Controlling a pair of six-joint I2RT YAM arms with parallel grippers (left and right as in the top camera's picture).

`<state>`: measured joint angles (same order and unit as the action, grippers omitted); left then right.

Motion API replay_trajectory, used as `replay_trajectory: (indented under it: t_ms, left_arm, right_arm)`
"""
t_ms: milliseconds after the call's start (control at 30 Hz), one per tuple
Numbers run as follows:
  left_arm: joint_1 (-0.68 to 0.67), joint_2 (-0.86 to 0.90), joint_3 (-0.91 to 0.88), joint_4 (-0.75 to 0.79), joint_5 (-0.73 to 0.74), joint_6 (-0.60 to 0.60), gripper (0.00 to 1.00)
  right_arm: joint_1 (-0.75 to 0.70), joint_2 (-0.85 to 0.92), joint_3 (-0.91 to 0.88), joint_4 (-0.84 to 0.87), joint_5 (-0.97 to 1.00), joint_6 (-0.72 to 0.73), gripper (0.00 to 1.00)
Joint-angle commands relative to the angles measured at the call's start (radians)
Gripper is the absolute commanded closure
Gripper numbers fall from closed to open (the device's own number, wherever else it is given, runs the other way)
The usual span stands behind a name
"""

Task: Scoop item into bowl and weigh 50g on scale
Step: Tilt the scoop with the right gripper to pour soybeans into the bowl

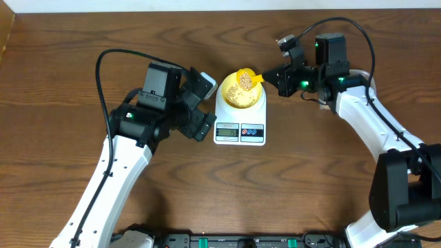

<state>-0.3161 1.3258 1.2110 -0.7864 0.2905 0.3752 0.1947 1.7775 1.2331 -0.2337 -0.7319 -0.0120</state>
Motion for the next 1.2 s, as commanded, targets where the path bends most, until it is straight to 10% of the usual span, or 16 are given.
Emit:
replay_trajectory:
  t_ms: [0, 1167]
  left_arm:
    - [0.000, -0.006, -0.014, -0.002, 0.016, 0.017, 0.11]
    - [0.000, -0.006, -0.014, -0.002, 0.016, 0.017, 0.11]
  right_arm:
    - [0.017, 0.009, -0.005, 0.004, -0.005, -0.020, 0.99]
    - [0.017, 0.008, -0.005, -0.099, -0.068, -0.326, 0.99]
